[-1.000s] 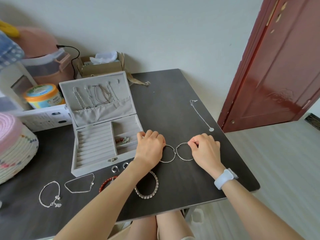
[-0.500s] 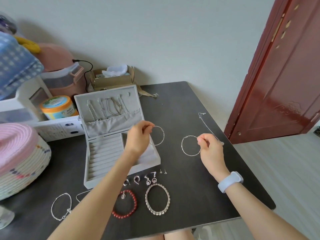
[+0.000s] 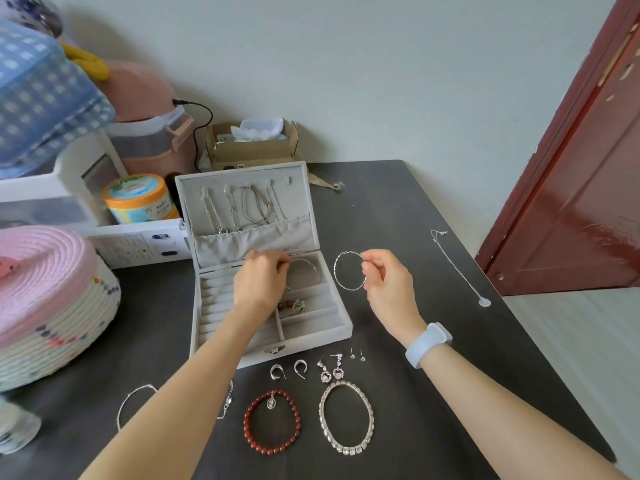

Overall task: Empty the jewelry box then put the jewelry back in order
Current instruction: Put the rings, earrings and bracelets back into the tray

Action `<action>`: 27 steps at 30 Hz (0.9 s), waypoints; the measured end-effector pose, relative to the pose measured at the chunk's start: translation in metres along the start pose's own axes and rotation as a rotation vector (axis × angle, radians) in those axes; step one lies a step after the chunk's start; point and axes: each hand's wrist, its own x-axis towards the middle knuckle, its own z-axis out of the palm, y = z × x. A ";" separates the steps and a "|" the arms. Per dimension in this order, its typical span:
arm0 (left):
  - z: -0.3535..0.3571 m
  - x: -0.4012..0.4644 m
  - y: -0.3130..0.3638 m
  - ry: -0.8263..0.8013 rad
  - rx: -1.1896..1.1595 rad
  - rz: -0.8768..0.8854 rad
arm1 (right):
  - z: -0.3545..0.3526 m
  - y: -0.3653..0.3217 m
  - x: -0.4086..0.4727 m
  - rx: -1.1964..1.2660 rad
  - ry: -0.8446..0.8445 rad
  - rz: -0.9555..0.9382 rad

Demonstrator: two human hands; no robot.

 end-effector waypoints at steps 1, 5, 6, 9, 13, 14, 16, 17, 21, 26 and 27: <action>0.002 0.000 0.000 -0.043 0.045 0.032 | 0.004 -0.001 0.003 -0.002 -0.014 -0.004; -0.005 -0.004 -0.004 -0.067 0.029 0.100 | 0.018 -0.008 0.016 0.016 -0.062 -0.035; -0.009 -0.008 -0.007 -0.055 0.043 0.091 | 0.022 -0.010 0.020 0.023 -0.060 -0.052; -0.022 -0.030 -0.018 -0.072 0.212 -0.005 | 0.033 -0.019 0.029 0.017 -0.027 -0.137; -0.026 -0.047 -0.026 -0.353 0.315 -0.094 | 0.049 -0.022 0.029 -0.046 -0.092 -0.197; -0.026 -0.048 -0.027 -0.402 0.330 -0.098 | 0.053 -0.020 0.029 -0.089 -0.120 -0.194; -0.026 -0.045 -0.027 -0.442 0.349 -0.084 | 0.057 -0.014 0.028 -0.172 -0.153 -0.169; -0.026 -0.044 -0.028 -0.447 0.353 -0.074 | 0.058 -0.010 0.028 -0.208 -0.156 -0.147; -0.029 -0.037 -0.035 -0.461 0.364 -0.037 | 0.054 -0.005 0.031 -0.347 -0.177 -0.116; -0.027 -0.034 -0.037 -0.454 0.381 -0.009 | 0.055 -0.012 0.035 -0.450 -0.239 -0.190; -0.027 -0.034 -0.037 -0.454 0.382 -0.007 | 0.056 -0.012 0.035 -0.473 -0.259 -0.204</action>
